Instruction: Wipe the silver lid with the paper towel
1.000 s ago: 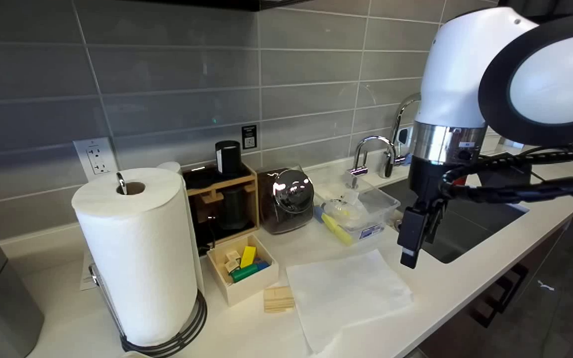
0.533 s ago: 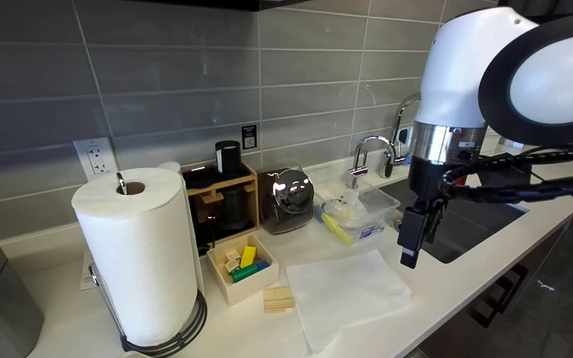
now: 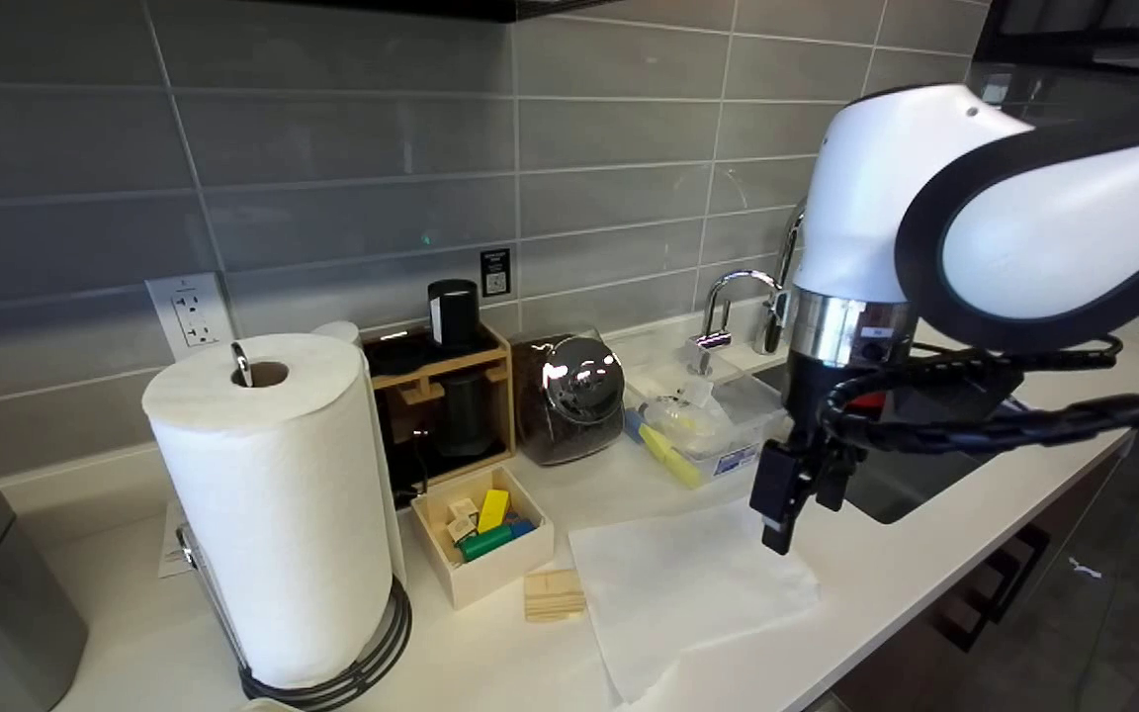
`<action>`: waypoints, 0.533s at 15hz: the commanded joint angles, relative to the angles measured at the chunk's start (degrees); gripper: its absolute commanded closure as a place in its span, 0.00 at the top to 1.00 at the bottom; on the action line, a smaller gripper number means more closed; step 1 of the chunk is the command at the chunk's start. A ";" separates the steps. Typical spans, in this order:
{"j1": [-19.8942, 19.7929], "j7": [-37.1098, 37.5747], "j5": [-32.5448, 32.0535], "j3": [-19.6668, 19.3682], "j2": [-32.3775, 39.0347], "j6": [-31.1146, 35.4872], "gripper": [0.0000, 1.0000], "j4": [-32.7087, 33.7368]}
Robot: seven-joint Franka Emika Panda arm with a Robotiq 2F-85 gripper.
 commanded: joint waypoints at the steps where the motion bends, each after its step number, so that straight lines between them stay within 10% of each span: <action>1: -1.94 10.52 -0.42 1.47 7.84 9.82 1.00 0.39; 7: -4.24 32.68 -14.92 -1.05 18.37 24.43 1.00 0.49; 8: -3.21 25.17 -8.91 -0.79 14.92 20.28 1.00 -0.03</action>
